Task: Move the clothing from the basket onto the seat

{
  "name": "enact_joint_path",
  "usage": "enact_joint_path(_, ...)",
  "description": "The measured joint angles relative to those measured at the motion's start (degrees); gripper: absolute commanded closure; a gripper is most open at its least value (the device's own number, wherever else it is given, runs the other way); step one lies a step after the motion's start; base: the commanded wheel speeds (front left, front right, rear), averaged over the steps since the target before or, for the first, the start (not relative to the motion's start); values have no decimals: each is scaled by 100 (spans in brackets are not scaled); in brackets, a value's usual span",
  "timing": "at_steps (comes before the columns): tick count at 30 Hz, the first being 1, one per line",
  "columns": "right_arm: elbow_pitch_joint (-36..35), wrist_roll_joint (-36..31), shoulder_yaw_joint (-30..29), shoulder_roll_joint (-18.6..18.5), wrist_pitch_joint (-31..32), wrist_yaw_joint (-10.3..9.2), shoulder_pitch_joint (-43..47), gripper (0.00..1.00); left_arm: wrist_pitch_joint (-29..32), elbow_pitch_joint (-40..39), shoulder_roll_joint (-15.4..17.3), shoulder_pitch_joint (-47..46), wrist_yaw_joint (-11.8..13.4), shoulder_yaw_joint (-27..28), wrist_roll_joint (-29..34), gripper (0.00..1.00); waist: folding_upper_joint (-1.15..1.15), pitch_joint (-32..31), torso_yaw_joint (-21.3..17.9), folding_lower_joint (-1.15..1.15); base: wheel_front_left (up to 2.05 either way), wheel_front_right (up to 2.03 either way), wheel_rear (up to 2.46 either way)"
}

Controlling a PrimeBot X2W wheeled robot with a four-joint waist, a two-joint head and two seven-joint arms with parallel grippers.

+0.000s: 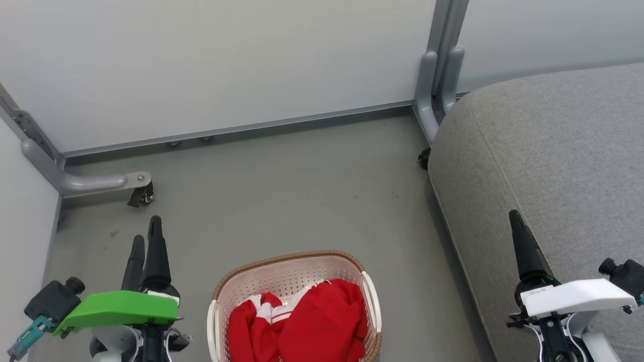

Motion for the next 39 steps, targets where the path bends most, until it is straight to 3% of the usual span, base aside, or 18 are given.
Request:
enact_joint_path(13,-69,-1338,-31,66,-155,0,18,0,-231,35,8,-1,191,-274,1505,0,0,8,21,0,0,0,0)
enact_joint_path(39,-86,-3356,-57,163,-425,0,136,0,-624,166,31,-2,299,-564,3278,0,0,14,94,0,0,0,0)
